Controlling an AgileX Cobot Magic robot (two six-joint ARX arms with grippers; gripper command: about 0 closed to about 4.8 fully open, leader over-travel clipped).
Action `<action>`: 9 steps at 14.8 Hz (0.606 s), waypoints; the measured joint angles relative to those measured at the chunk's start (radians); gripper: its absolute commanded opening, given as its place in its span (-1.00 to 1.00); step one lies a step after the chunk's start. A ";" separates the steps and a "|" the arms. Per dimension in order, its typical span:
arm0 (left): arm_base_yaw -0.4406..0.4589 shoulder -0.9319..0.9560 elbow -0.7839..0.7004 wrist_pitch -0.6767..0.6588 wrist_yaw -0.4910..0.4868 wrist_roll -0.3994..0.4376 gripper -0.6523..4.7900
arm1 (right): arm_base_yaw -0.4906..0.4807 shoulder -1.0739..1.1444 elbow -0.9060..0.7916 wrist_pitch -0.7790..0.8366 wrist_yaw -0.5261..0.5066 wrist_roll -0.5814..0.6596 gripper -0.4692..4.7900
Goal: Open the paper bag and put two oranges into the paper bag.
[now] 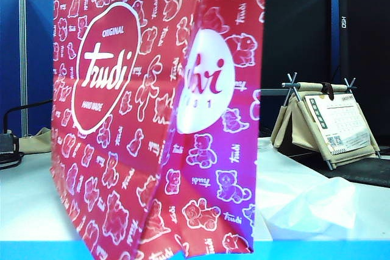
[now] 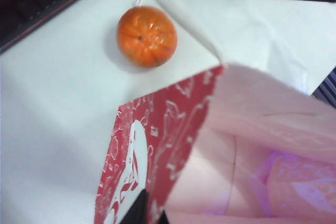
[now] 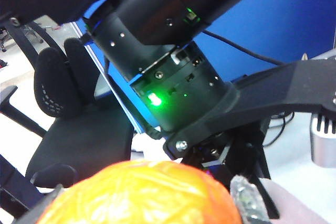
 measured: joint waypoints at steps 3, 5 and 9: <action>-0.001 0.003 0.122 0.000 0.001 0.002 -0.78 | -0.022 -0.015 0.013 0.064 -0.031 -0.001 -0.84; 0.000 0.003 0.204 0.001 0.037 -0.015 -0.78 | -0.023 -0.014 0.081 0.064 -0.042 -0.001 -0.84; -0.002 0.002 0.271 0.003 0.159 -0.055 -0.78 | -0.022 -0.013 0.164 0.039 -0.089 0.015 -0.84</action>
